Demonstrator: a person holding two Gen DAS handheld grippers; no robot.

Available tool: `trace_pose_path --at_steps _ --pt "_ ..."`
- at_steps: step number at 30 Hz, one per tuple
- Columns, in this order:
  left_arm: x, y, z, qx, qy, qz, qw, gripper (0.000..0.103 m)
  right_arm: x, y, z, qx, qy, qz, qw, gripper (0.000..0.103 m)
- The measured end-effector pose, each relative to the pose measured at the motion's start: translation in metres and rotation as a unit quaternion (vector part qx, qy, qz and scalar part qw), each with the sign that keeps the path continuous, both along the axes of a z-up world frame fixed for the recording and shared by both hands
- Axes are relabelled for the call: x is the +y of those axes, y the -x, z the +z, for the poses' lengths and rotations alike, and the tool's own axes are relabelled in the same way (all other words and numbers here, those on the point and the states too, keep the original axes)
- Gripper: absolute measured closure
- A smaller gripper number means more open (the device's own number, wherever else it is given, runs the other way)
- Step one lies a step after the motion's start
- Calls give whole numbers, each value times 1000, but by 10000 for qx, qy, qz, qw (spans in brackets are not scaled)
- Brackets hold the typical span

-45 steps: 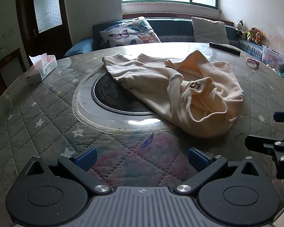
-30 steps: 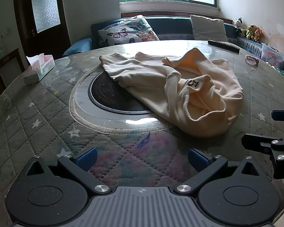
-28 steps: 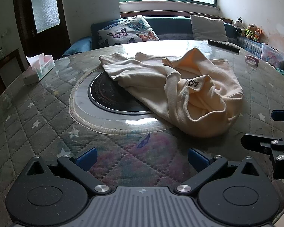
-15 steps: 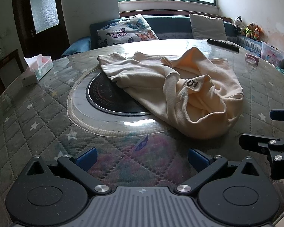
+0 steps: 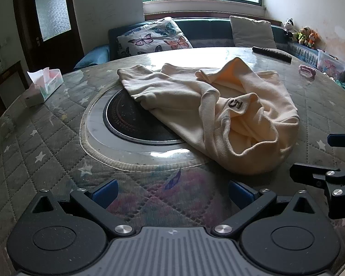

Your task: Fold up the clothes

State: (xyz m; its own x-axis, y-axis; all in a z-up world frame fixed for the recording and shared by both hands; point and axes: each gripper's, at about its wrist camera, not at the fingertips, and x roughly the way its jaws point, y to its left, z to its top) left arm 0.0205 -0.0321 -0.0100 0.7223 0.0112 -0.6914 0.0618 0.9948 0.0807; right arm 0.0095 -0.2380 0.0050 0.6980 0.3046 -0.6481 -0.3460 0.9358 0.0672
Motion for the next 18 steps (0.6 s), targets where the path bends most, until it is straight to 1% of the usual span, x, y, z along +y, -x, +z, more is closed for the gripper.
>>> trace_pose_path --at_steps 8,14,18 --pt "5 -4 6 -66 7 3 10000 0 1 -5 1 22 -15 61 10000 0" --pt "16 -10 27 -348 -9 29 9994 0 -4 -12 13 -35 -69 141 9999 0" --pt "19 -22 41 -533 14 -44 9986 0 -9 -23 27 -118 -176 203 9996 1"
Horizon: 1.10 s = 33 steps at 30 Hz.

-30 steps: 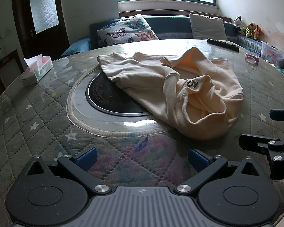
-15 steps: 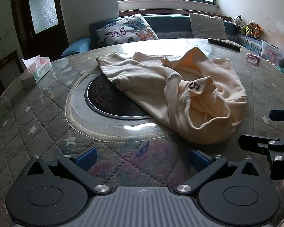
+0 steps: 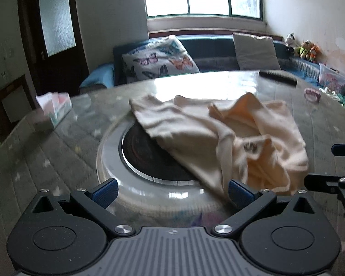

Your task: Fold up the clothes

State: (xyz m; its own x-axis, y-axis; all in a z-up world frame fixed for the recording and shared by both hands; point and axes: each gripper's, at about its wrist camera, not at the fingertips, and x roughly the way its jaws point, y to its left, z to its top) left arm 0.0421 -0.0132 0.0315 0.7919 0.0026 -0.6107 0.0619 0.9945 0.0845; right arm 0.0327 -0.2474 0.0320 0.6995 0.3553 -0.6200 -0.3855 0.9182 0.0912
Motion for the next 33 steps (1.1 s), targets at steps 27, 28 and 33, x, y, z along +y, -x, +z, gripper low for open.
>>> trace_pose_path --at_steps 27,28,33 --pt "-22 -106 -17 623 686 -1165 9889 95 -2 -162 -31 656 -264 -130 9974 97" --pt "-18 -102 -15 575 693 -1115 9897 96 -6 -158 -27 593 -275 -179 9977 97" --pt "9 -73 0 325 744 -812 9934 96 -30 -132 -7 282 -299 -429 9982 99"
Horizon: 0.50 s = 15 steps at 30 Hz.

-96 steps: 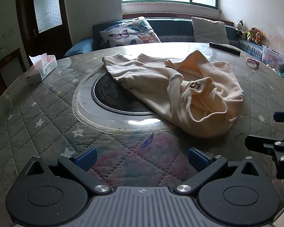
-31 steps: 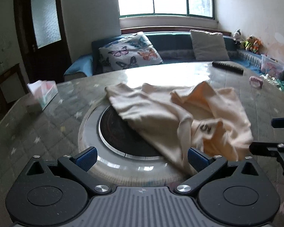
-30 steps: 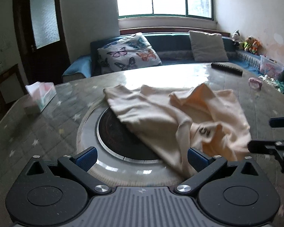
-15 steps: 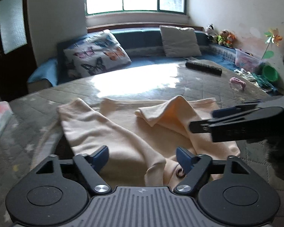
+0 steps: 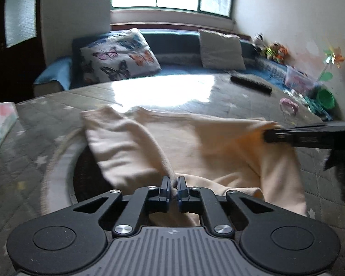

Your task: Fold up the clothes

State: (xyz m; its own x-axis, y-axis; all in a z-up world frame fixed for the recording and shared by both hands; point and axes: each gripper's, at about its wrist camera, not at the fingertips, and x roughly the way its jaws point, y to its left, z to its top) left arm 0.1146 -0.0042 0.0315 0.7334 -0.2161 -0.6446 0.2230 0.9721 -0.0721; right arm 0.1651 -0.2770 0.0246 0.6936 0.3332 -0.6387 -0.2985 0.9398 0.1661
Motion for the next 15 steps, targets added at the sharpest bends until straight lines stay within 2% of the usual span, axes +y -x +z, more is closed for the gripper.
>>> trace_pose_path --at_steps 5,9,15 --pt "30 38 10 -97 75 327 9994 97 -30 39 16 -230 105 -318 9992 99" --pt "51 71 12 25 257 483 9985 97 -51 67 22 -277 97 -531 9982 99" --pt "55 119 1 353 355 183 9986 97 -79 111 17 -123 33 -799 9967 98"
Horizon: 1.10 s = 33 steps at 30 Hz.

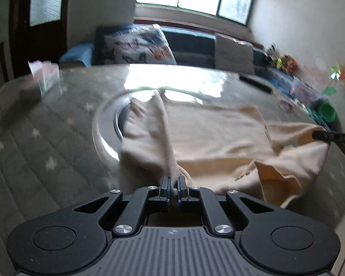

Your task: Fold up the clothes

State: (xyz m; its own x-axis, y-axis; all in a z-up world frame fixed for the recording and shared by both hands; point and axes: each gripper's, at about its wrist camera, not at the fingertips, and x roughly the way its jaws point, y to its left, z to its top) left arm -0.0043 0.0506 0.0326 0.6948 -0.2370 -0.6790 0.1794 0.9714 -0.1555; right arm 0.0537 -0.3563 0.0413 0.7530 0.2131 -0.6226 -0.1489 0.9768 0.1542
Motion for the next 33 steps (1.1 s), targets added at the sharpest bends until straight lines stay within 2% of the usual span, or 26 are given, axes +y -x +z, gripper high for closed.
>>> trace_pose_path --at_steps 2,4,6,8,9,10,13,15,19,25,29,30,31,33 --pt "-3 11 -7 132 -50 -142 9998 96 -7 10 -8 199 52 -63 9998 95" --pt "-5 18 -9 209 -128 -189 9995 93 -10 17 -19 431 157 -74 9989 84" --pt "-5 19 -7 184 -198 -193 9994 91 -10 23 -26 535 377 -50 9978 79" --pt "-7 16 -1 51 -277 -160 9995 78 -7 25 -27 525 616 26 9967 68" --pt "-9 13 3 -29 -317 -140 9994 67 -3 25 -26 469 749 55 9961 61" --pt "-10 10 7 -108 -357 -119 9992 58 1 24 -25 407 885 92 9952 59" --pt "-14 1 18 -326 -471 -59 9983 55 16 19 -22 221 1225 245 9919 52" --pt "-18 -14 20 -396 -522 -1 9979 54 24 17 -25 159 1378 387 9896 51" --pt "-25 -50 19 -418 -636 131 9970 54 45 9 -34 71 1765 641 9822 51" --pt "-38 -115 0 -122 -770 290 9965 54 60 0 -45 -66 2258 836 9706 53" --pt "-43 -150 -18 102 -1132 558 9920 55 61 -1 -46 -151 2458 883 9652 53" --pt "-43 -156 -23 155 -1245 614 9902 57 63 0 -46 -210 2574 910 9618 53" --pt "-43 -160 -27 196 -1309 646 9891 71 66 2 -46 -279 2698 941 9579 53" --pt "-38 -162 -32 262 -1278 680 9891 89 72 5 -47 -416 2907 1027 9504 53"
